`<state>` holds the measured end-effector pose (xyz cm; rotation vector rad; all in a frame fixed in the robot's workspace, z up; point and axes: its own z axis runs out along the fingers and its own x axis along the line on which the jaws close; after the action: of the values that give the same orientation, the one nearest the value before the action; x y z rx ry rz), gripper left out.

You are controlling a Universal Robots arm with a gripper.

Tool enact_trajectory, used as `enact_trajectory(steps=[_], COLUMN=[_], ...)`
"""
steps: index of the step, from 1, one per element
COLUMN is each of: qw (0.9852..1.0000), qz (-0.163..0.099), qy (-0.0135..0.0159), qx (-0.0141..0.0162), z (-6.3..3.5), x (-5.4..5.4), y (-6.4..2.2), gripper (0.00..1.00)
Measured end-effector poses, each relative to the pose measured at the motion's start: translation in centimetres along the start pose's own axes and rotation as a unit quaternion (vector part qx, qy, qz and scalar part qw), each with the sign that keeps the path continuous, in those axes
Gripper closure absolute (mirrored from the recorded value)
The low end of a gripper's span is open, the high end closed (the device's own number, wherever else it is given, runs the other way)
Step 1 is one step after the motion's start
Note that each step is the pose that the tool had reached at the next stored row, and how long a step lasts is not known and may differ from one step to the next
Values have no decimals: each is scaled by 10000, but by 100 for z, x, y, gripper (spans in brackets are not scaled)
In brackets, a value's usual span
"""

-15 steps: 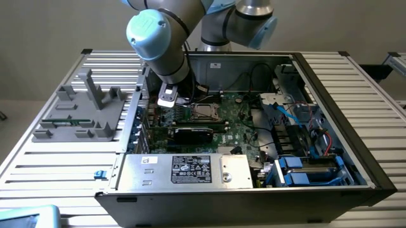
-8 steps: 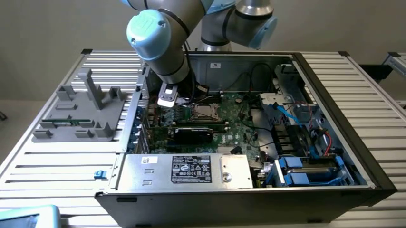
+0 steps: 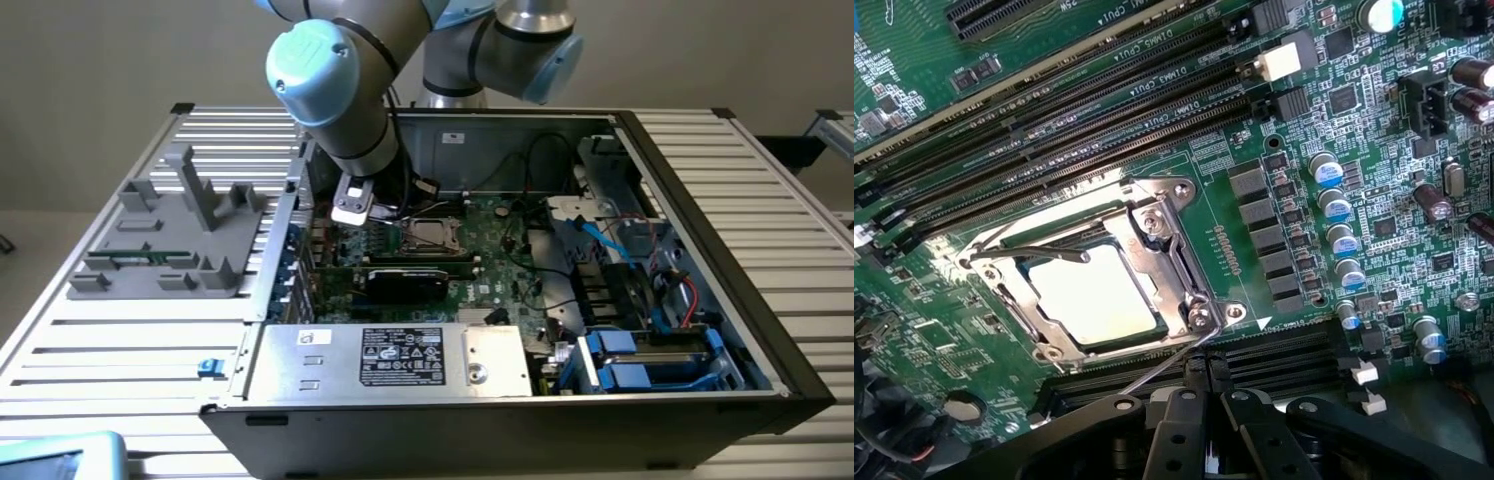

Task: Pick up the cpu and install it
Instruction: 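Install the first cpu locking lever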

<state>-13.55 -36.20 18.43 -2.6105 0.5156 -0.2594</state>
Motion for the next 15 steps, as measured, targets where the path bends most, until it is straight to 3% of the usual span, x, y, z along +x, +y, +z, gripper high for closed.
enact_trajectory(steps=[15], qw=[10000], qz=[72], qy=[42], qx=[-8], z=[14], x=[7], y=[12], gripper=[88])
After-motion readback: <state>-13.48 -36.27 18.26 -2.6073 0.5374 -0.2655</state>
